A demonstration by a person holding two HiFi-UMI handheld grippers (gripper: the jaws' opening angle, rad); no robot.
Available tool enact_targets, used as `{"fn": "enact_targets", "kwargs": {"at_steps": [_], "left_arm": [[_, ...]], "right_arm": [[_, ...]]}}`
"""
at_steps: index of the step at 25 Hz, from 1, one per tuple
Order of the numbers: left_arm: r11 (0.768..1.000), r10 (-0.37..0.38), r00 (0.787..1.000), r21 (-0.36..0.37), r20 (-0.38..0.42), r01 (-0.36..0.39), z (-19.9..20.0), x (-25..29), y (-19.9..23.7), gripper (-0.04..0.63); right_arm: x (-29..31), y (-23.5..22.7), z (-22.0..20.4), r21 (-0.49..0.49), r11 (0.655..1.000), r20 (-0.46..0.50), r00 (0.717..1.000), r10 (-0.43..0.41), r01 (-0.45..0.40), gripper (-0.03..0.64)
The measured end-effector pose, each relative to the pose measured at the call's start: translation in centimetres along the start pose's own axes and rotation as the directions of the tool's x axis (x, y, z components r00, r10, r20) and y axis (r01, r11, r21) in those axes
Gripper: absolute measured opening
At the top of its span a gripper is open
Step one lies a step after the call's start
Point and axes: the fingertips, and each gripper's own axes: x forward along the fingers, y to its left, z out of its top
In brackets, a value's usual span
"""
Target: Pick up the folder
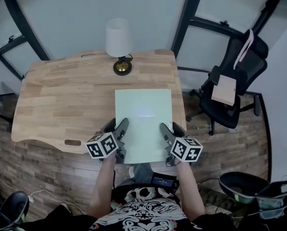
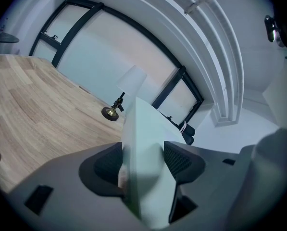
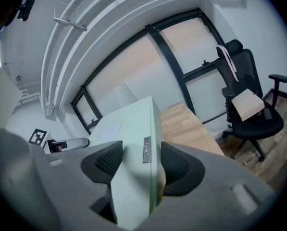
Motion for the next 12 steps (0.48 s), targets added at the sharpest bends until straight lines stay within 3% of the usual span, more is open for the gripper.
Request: {"fn": "enact_targets", "kwargs": {"at_steps": [12], "left_arm": [[1.000, -0.001, 1.000, -0.010, 0.001, 0.001, -0.23, 0.00, 0.06, 0.265]], "right_arm": [[-0.05, -0.12, -0.12, -0.009, 1.000, -0.003, 1.000, -0.010, 0.010, 0.244]]}}
